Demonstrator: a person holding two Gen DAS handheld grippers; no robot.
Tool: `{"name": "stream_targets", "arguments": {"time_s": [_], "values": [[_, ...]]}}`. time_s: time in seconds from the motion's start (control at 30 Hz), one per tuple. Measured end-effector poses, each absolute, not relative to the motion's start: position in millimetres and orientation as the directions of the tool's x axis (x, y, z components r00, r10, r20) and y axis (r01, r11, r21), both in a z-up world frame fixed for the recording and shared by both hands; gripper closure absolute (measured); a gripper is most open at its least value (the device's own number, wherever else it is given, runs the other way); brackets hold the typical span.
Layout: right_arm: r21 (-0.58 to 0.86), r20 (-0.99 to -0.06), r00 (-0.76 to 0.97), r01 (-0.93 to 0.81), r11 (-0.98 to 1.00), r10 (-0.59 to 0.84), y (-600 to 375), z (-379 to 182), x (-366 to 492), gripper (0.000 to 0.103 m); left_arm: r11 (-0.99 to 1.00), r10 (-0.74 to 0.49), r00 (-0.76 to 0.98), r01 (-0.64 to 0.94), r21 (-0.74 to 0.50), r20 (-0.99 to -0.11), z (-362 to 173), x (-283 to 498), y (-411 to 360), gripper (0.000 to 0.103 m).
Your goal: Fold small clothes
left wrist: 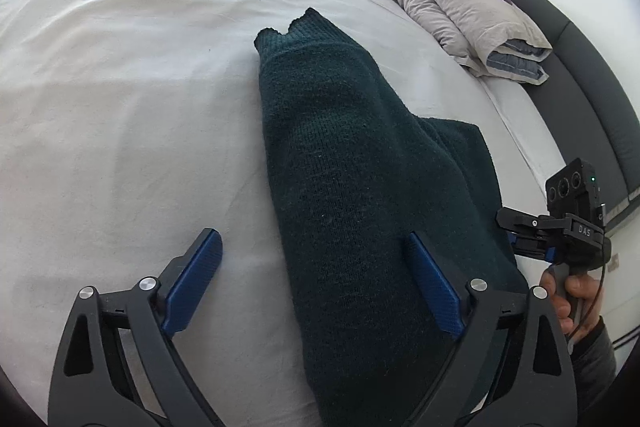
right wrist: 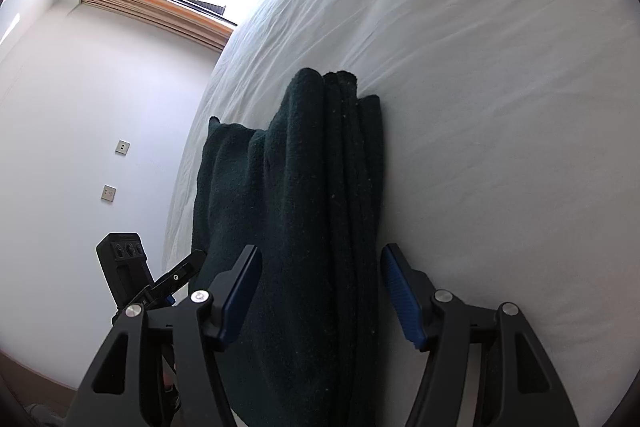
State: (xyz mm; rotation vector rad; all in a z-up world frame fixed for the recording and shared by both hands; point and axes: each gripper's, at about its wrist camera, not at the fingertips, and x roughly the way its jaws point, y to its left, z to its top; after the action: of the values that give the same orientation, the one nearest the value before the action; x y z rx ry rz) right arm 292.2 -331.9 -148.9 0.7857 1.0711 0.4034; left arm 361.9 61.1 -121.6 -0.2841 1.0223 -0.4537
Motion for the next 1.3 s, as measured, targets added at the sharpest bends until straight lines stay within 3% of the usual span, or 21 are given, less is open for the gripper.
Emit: {"name": "stream_targets", "arguments": {"time_s": [0.07, 0.2, 0.23, 0.33, 0.47, 0.53, 0.73, 1.0, 1.3], "values": [[0.720, -0.650, 0.428, 0.081, 0.689, 0.628, -325, -149, 299, 0.051, 0.866, -0.500, 0.418, 0.224, -0.447, -0.759, -125, 367, 56, 0.010], [0.695, -0.678, 0.430, 0.108, 0.711, 0.597, -320, -153, 294, 0.061, 0.876, -0.483, 0.392, 0.212, -0.434, -0.783, -126, 379, 38, 0.014], [0.679, -0.690, 0.430, 0.106, 0.727, 0.582, -316, -150, 294, 0.062, 0.870, -0.494, 0.382, 0.218, -0.443, -0.781, -126, 381, 33, 0.029], [0.611, -0.736, 0.431, 0.090, 0.787, 0.522, -304, -143, 290, 0.067, 0.891, -0.453, 0.390, 0.219, -0.397, -0.801, -120, 380, 19, 0.036], [0.527, -0.772, 0.459, 0.076, 0.847, 0.440, -287, -125, 282, 0.076, 0.882, -0.471, 0.397, 0.232, -0.410, -0.788, -111, 376, 23, 0.062], [0.507, -0.769, 0.481, 0.058, 0.860, 0.421, -279, -112, 274, 0.077, 0.874, -0.486, 0.401, 0.245, -0.421, -0.776, -102, 371, 28, 0.065], [0.514, -0.719, 0.527, -0.037, 0.857, 0.454, -228, -57, 241, 0.078, 0.877, -0.479, 0.463, 0.275, -0.393, -0.745, -51, 327, 56, 0.067], [0.630, -0.628, 0.473, -0.158, 0.761, 0.618, -154, -32, 189, 0.078, 0.908, -0.419, 0.535, 0.251, -0.336, -0.733, 0, 243, 150, 0.067], [0.697, -0.634, 0.401, -0.073, 0.714, 0.661, -122, -101, 164, 0.078, 0.922, -0.383, 0.495, 0.162, -0.350, -0.780, -61, 204, 203, 0.066]]}}
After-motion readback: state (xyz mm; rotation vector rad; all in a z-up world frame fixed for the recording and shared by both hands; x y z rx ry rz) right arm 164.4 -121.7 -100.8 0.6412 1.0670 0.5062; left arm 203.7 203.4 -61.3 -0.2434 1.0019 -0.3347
